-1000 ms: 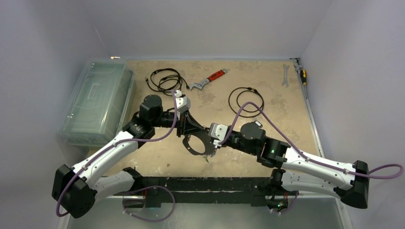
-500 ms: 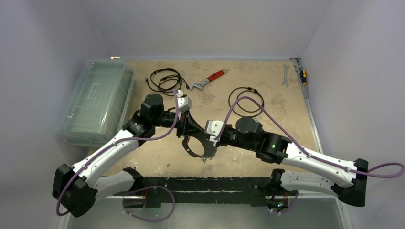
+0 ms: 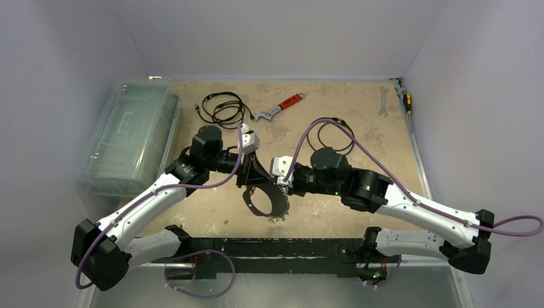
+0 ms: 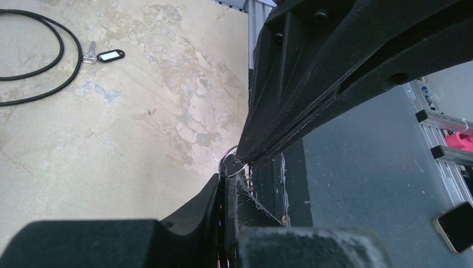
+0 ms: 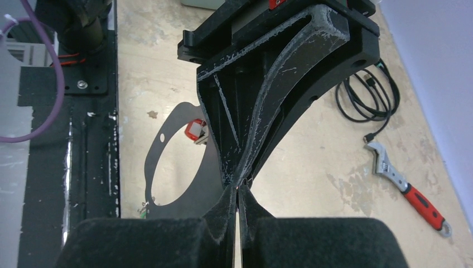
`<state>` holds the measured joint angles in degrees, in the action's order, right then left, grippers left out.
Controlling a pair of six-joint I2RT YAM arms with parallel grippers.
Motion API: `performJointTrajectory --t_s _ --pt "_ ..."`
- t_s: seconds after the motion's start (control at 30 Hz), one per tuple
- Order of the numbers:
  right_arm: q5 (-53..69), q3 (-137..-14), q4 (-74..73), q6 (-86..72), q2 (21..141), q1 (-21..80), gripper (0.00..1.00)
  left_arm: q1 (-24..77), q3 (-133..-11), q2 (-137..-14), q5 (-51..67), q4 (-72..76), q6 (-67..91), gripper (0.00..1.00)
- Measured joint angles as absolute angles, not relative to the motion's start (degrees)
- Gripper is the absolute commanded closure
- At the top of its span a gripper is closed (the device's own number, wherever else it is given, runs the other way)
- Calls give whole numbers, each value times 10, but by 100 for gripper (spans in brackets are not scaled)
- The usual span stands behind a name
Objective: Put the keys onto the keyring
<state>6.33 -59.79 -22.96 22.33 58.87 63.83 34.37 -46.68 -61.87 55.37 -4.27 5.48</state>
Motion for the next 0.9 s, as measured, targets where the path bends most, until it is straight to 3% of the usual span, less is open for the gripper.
performJointTrajectory --t_s 0.27,0.6,0.9 --pt "86 -595 -220 197 581 637 100 343 -458 -601 573 -31 51 99" --pt "175 -577 -163 153 547 616 100 342 -434 -553 602 38 55 69" --pt "227 -559 -118 123 544 603 100 342 -415 -546 621 69 69 70"
